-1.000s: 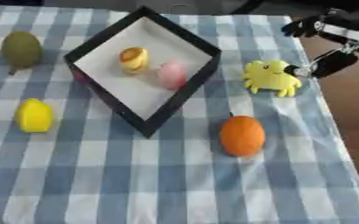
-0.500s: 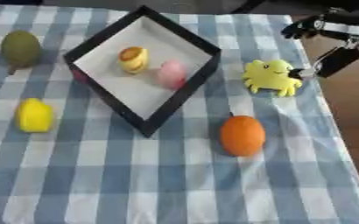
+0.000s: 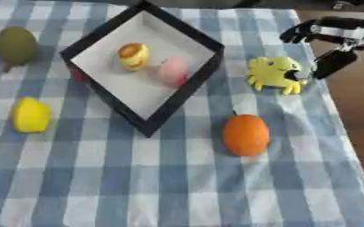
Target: Pick up objects on the table and place them in the box.
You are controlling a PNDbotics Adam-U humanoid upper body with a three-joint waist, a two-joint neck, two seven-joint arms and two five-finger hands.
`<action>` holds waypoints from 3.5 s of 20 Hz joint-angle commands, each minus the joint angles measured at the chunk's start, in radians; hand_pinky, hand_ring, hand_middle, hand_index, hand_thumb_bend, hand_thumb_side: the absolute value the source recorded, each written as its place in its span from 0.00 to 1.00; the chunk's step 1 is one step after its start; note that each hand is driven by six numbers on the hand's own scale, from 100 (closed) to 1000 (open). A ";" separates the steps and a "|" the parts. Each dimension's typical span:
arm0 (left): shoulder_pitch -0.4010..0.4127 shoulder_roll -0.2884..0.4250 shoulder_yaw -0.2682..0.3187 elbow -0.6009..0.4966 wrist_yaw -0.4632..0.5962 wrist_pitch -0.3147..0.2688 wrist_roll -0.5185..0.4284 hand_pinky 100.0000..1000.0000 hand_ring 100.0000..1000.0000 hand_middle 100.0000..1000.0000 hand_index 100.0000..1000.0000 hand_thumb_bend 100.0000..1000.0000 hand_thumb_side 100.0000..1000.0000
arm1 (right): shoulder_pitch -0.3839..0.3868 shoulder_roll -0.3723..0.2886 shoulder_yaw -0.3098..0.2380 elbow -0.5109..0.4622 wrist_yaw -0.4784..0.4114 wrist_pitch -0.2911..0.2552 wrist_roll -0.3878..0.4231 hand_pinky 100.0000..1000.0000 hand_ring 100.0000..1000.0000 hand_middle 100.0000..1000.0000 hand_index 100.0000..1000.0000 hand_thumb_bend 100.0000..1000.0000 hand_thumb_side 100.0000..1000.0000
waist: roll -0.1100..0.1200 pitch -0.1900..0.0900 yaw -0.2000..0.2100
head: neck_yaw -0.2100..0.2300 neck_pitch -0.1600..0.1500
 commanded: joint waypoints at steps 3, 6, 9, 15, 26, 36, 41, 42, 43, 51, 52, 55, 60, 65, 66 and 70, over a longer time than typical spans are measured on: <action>-0.020 0.009 -0.001 -0.019 0.007 -0.002 -0.006 0.85 1.00 1.00 0.87 0.02 0.86 | -0.020 -0.013 -0.002 0.018 0.030 -0.003 -0.015 0.88 0.88 0.82 0.89 0.33 0.24 | 0.009 0.011 0.007 | -0.007 -0.002; -0.025 0.006 -0.002 -0.020 0.008 -0.002 -0.008 0.85 1.00 1.00 0.87 0.02 0.86 | -0.022 -0.005 -0.001 0.033 0.047 -0.006 -0.017 0.88 0.88 0.82 0.89 0.33 0.26 | 0.012 0.019 0.012 | -0.011 -0.002; -0.030 0.003 -0.001 -0.022 0.010 -0.002 -0.008 0.85 1.00 1.00 0.87 0.02 0.87 | -0.023 -0.002 -0.001 0.048 0.067 -0.008 -0.020 0.88 0.88 0.83 0.89 0.35 0.26 | 0.014 0.028 0.017 | -0.012 -0.002; -0.037 -0.002 -0.004 -0.024 0.012 -0.001 -0.012 0.85 1.00 1.00 0.87 0.02 0.87 | -0.023 0.005 -0.010 0.083 0.111 -0.004 -0.046 0.88 0.87 0.82 0.89 0.36 0.25 | 0.017 0.044 0.024 | -0.015 -0.002; -0.041 -0.002 -0.008 -0.023 0.013 0.000 -0.017 0.85 1.00 1.00 0.87 0.02 0.87 | -0.024 0.015 -0.008 0.093 0.122 0.003 -0.074 0.84 0.78 0.63 0.77 0.22 0.00 | 0.019 0.048 0.023 | -0.015 -0.002; -0.035 0.007 -0.007 -0.021 0.011 0.000 -0.019 0.85 1.00 1.00 0.87 0.02 0.86 | -0.019 -0.021 -0.005 -0.005 -0.011 0.052 -0.143 0.82 0.73 0.53 0.69 0.00 0.00 | 0.009 0.029 0.012 | -0.007 -0.002; -0.032 0.014 -0.005 -0.022 0.008 -0.002 -0.017 0.85 1.00 1.00 0.87 0.02 0.86 | -0.022 -0.061 -0.015 -0.090 -0.056 0.073 -0.144 0.81 0.73 0.53 0.69 0.00 0.00 | 0.005 0.015 0.000 | -0.004 -0.002; -0.032 0.016 -0.005 -0.022 0.008 -0.003 -0.016 0.85 1.00 1.00 0.87 0.02 0.86 | -0.025 -0.067 -0.016 -0.107 -0.066 0.076 -0.144 0.81 0.73 0.52 0.69 0.00 0.00 | 0.005 0.013 -0.002 | -0.006 -0.002; -0.032 0.018 -0.004 -0.024 0.008 -0.004 -0.014 0.85 1.00 1.00 0.87 0.02 0.86 | -0.032 -0.071 -0.017 -0.124 -0.077 0.079 -0.144 0.81 0.73 0.52 0.69 0.00 0.00 | 0.004 0.011 -0.004 | -0.009 -0.002; -0.027 0.050 -0.006 -0.056 0.008 -0.009 -0.012 0.85 1.00 0.99 0.87 0.01 0.84 | -0.171 -0.033 0.014 -0.215 -0.151 0.128 -0.140 0.81 0.71 0.51 0.68 0.00 0.00 | 0.002 -0.015 -0.001 | -0.037 -0.002; -0.027 0.055 -0.007 -0.061 0.009 -0.009 -0.013 0.85 1.00 0.99 0.87 0.01 0.83 | -0.193 -0.021 0.021 -0.217 -0.154 0.132 -0.139 0.81 0.71 0.51 0.68 0.00 0.00 | 0.002 -0.018 0.001 | -0.041 -0.002; -0.024 0.067 -0.010 -0.075 0.013 -0.006 -0.016 0.85 1.00 0.99 0.87 0.01 0.83 | -0.255 0.019 0.045 -0.218 -0.155 0.141 -0.135 0.81 0.71 0.51 0.68 0.00 0.00 | 0.002 -0.025 0.007 | -0.050 -0.002; -0.034 0.066 -0.016 -0.080 0.022 0.002 -0.024 0.85 1.00 0.99 0.87 0.01 0.83 | -0.358 0.111 0.094 -0.191 -0.130 0.149 -0.130 0.81 0.70 0.51 0.68 0.00 0.00 | 0.003 -0.032 0.017 | -0.073 -0.002; -0.042 0.059 -0.024 -0.077 0.026 0.004 -0.031 0.85 1.00 0.99 0.87 0.01 0.83 | -0.432 0.213 0.136 -0.147 -0.104 0.160 -0.133 0.81 0.70 0.50 0.67 0.00 0.00 | -0.001 -0.032 0.031 | -0.091 -0.002; -0.045 0.057 -0.026 -0.076 0.028 0.004 -0.033 0.85 1.00 0.99 0.87 0.01 0.83 | -0.442 0.229 0.144 -0.139 -0.093 0.163 -0.136 0.81 0.70 0.50 0.67 0.00 0.00 | -0.001 -0.032 0.035 | -0.095 -0.002; -0.057 0.045 -0.039 -0.064 0.035 0.008 -0.042 0.85 1.00 0.99 0.87 0.02 0.84 | -0.467 0.288 0.177 -0.106 -0.041 0.163 -0.139 0.81 0.70 0.50 0.67 0.00 0.00 | -0.001 -0.030 0.057 | -0.116 -0.002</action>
